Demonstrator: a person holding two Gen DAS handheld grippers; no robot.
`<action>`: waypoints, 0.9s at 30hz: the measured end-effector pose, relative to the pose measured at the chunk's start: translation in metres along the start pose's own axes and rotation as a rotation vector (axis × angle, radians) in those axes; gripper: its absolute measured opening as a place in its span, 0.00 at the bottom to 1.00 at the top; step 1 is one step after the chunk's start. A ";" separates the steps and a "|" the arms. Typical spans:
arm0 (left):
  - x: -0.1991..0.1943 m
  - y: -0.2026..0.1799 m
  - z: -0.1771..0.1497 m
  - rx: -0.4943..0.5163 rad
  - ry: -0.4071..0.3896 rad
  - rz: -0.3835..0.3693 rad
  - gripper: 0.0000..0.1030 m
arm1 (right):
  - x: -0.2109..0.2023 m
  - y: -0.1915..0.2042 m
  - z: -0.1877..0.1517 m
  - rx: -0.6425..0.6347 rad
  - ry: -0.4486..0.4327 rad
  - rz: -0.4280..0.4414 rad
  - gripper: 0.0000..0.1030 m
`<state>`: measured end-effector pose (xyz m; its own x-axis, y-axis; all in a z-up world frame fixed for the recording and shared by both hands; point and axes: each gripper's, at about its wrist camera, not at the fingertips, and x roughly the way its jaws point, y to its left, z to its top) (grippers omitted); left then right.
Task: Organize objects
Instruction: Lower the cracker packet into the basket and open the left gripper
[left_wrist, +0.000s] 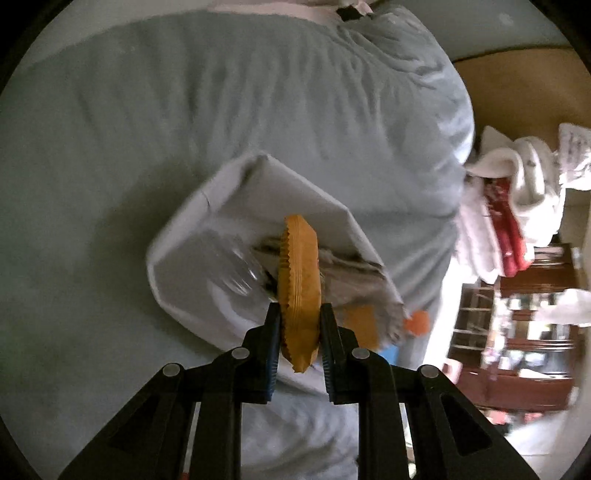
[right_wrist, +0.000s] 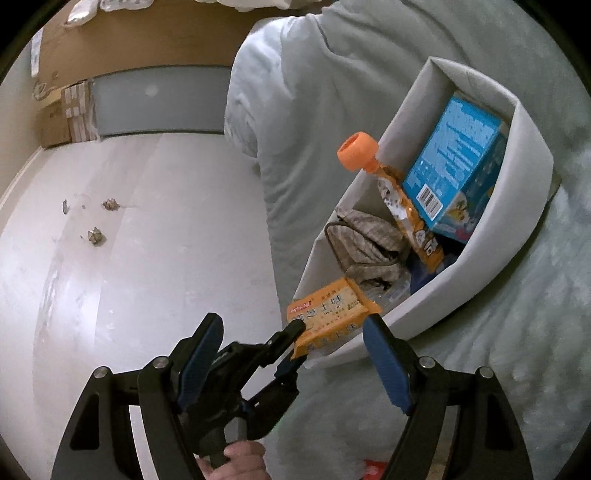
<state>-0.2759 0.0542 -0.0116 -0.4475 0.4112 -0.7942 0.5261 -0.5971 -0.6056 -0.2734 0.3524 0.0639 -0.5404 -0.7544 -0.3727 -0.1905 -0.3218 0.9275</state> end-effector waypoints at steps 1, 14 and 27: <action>0.000 -0.002 0.000 0.011 -0.019 0.024 0.19 | 0.000 0.001 -0.001 -0.007 -0.003 -0.006 0.76; 0.004 -0.011 0.016 0.151 -0.104 0.229 0.20 | -0.003 0.010 -0.009 -0.127 -0.003 -0.107 0.76; -0.029 -0.040 -0.027 0.462 -0.079 0.214 0.50 | -0.009 0.013 -0.037 -0.302 0.113 -0.297 0.76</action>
<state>-0.2645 0.0848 0.0338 -0.4270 0.2037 -0.8810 0.2455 -0.9116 -0.3297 -0.2405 0.3332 0.0785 -0.4023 -0.6562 -0.6385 -0.0672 -0.6743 0.7354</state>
